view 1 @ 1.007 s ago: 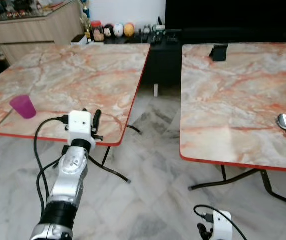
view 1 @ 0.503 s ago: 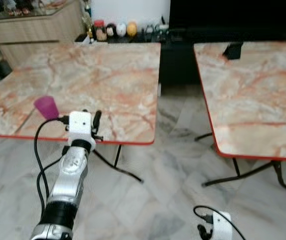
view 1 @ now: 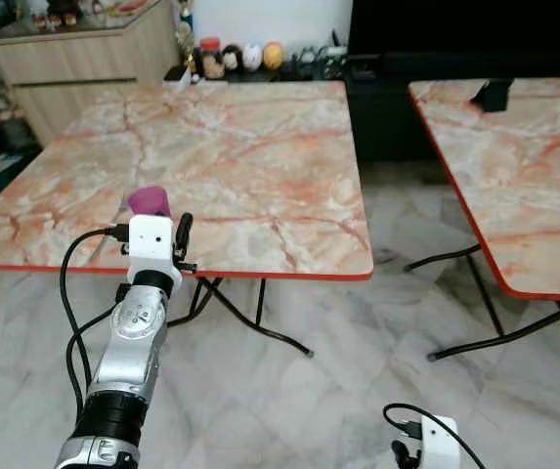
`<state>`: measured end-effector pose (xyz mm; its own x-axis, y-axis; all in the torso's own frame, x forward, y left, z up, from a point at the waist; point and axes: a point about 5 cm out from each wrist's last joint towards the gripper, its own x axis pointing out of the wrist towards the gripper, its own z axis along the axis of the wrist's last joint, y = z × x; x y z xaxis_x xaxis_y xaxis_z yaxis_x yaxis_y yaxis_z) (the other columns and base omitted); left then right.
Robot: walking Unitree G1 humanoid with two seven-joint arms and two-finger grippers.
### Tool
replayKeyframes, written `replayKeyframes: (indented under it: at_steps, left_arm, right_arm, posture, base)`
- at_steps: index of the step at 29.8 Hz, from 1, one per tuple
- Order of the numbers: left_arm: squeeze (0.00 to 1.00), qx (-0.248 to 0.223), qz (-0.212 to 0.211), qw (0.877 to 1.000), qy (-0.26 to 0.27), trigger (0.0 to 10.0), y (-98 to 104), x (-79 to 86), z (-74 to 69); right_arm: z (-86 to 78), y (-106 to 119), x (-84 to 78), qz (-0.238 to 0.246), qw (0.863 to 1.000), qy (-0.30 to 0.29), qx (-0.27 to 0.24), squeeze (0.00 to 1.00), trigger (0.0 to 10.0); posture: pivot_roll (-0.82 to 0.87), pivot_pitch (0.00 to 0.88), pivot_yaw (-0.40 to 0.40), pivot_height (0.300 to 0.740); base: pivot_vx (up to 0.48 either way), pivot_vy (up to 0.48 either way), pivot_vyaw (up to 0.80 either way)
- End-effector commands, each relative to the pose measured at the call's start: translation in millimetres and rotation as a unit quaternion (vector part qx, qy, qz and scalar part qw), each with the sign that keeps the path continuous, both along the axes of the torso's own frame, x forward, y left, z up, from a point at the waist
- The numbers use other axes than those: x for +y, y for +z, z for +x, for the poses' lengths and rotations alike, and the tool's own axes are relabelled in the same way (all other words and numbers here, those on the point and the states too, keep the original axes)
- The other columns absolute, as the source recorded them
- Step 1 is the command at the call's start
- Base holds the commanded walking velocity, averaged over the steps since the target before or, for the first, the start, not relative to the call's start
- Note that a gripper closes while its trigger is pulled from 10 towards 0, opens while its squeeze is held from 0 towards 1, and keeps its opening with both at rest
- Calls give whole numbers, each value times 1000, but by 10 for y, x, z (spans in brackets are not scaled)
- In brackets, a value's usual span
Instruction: Setting the table
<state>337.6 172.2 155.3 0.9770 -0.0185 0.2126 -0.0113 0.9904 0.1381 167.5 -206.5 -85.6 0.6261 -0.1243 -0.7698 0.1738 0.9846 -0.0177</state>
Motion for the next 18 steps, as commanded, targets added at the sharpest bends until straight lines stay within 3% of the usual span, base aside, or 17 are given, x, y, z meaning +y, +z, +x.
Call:
replayKeyframes:
  at_steps: [1,18]
  left_arm:
    - [0,2,3,1000,14,10000,-14,100,-23]
    - [0,4,2,1000,11,10000,-25,88,-22]
  right_arm:
    - [37,-4,119,13,1000,7,-2,0,10000]
    - [63,8,109,12,1000,8,-4,0,10000]
  posture:
    - [67,0,8,740]
    - [69,0,6,740]
  base:
    - [0,424,0]
    - [0,424,0]
